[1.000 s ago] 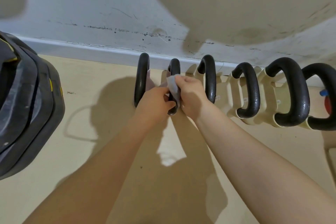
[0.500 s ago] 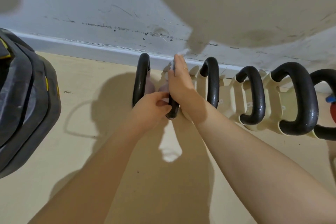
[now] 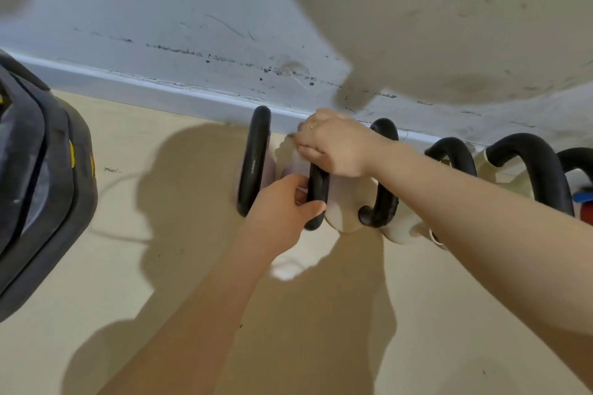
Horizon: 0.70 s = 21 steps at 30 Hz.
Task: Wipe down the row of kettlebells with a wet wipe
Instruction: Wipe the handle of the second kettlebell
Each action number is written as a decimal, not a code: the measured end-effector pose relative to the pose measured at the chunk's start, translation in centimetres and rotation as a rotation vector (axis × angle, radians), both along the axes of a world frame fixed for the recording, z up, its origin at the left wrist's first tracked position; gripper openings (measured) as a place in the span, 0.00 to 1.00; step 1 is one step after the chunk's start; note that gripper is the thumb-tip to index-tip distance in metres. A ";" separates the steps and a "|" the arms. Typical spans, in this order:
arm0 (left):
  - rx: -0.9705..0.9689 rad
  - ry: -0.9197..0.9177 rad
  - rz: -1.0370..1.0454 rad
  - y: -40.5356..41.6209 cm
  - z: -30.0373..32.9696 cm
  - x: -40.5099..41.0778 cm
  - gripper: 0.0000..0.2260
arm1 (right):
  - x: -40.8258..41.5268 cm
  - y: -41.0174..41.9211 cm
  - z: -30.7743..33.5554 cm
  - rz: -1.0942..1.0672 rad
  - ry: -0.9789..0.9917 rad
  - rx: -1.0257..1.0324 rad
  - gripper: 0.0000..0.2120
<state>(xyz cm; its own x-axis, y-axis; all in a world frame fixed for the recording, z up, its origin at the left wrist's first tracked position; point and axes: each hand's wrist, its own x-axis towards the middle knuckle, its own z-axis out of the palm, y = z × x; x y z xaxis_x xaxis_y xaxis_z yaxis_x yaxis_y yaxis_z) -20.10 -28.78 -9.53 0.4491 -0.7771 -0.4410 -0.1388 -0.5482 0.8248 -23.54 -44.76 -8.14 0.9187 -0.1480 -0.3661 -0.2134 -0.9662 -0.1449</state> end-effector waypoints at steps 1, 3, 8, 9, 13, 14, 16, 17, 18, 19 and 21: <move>0.000 0.012 0.014 0.1 -0.1 -0.1 0.10 | 0.1 -0.1 0.3 0.002 0.012 -0.017 0.15; -0.005 0.028 0.033 0.2 -0.2 -0.2 0.08 | 0.7 0.3 0.2 -0.029 -0.020 -0.075 0.18; -0.010 0.059 0.057 0.3 -0.2 -0.6 0.06 | 0.5 2.0 1.3 0.127 0.071 -0.140 0.20; -0.009 0.079 0.076 0.4 -0.3 -0.7 0.07 | 0.0 1.8 1.6 0.139 0.077 -0.129 0.19; -0.077 0.194 0.199 0.4 -0.3 -1.1 0.08 | -1.9 3.2 1.1 0.158 -0.045 -0.125 0.18; -0.094 0.234 0.221 0.5 -0.3 -1.1 0.07 | -2.3 3.9 0.7 0.204 -0.093 -0.144 0.19; -0.094 0.286 0.238 0.6 -0.1 -1.2 0.08 | -3.2 4.7 0.2 0.275 -0.207 -0.226 0.21; -0.101 0.310 0.240 0.7 0.0 -1.2 0.12 | -3.6 5.0 0.3 0.281 -0.222 -0.249 0.21; -0.117 0.354 0.246 1.1 0.1 -1.4 0.16 | -4.1 5.3 0.4 0.273 -0.236 -0.254 0.20; -0.124 0.412 0.262 1.6 0.4 -1.4 0.19 | -4.5 5.7 0.3 0.267 -0.232 -0.261 0.20; -0.111 0.504 0.305 3.0 0.7 -1.5 0.22 | -5.5 6.9 -0.2 0.312 -0.247 -0.355 0.19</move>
